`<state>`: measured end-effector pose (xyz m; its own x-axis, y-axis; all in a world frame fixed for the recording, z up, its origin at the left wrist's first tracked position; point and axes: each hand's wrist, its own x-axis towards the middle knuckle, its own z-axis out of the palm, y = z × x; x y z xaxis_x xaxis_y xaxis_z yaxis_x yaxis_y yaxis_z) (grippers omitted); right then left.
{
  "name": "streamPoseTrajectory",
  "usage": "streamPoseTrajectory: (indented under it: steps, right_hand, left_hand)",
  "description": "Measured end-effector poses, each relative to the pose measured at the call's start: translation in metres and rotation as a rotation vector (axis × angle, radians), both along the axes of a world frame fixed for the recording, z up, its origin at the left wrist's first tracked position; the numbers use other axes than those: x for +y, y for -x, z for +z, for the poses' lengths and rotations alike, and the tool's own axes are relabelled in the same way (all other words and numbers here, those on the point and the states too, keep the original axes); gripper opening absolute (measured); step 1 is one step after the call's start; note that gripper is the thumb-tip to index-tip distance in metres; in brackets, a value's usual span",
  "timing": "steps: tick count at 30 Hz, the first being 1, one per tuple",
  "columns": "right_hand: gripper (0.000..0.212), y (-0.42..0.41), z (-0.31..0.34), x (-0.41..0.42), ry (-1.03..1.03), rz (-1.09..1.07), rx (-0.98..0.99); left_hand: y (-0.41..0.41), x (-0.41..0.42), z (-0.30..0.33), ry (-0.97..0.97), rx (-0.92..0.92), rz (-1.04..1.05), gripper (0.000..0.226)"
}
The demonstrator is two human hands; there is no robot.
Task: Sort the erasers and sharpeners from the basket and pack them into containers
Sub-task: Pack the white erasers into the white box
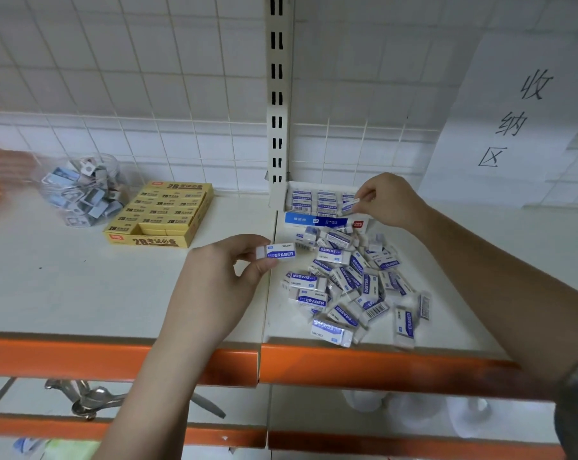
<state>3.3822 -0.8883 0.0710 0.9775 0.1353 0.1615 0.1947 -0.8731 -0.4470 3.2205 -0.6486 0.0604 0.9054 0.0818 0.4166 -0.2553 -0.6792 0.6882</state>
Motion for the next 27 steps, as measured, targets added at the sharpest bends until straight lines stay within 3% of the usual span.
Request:
streamPoseTrajectory:
  steps: [13,20,21,23,27]
  right_hand:
    - [0.022,-0.008,0.009,0.006,0.592,0.142,-0.073]
    - [0.002,-0.005,0.011,0.011,0.695,0.149,-0.086]
    - [0.009,-0.005,0.009,0.012,0.693,0.146,-0.098]
    - [0.015,-0.006,0.006,0.014,0.650,0.135,-0.100]
    - [0.007,-0.004,0.006,0.006,0.472,0.126,-0.060]
  left_hand:
    - [0.001,0.003,-0.005,-0.019,0.019,0.025,0.019]
    - [-0.007,0.006,-0.005,-0.044,0.011,0.009,0.022]
    - [-0.008,0.006,-0.004,-0.043,0.008,0.004,0.021]
    - [-0.010,0.008,-0.003,-0.039,0.003,0.001,0.019]
    - [-0.018,0.008,-0.001,-0.034,-0.022,-0.006,0.022]
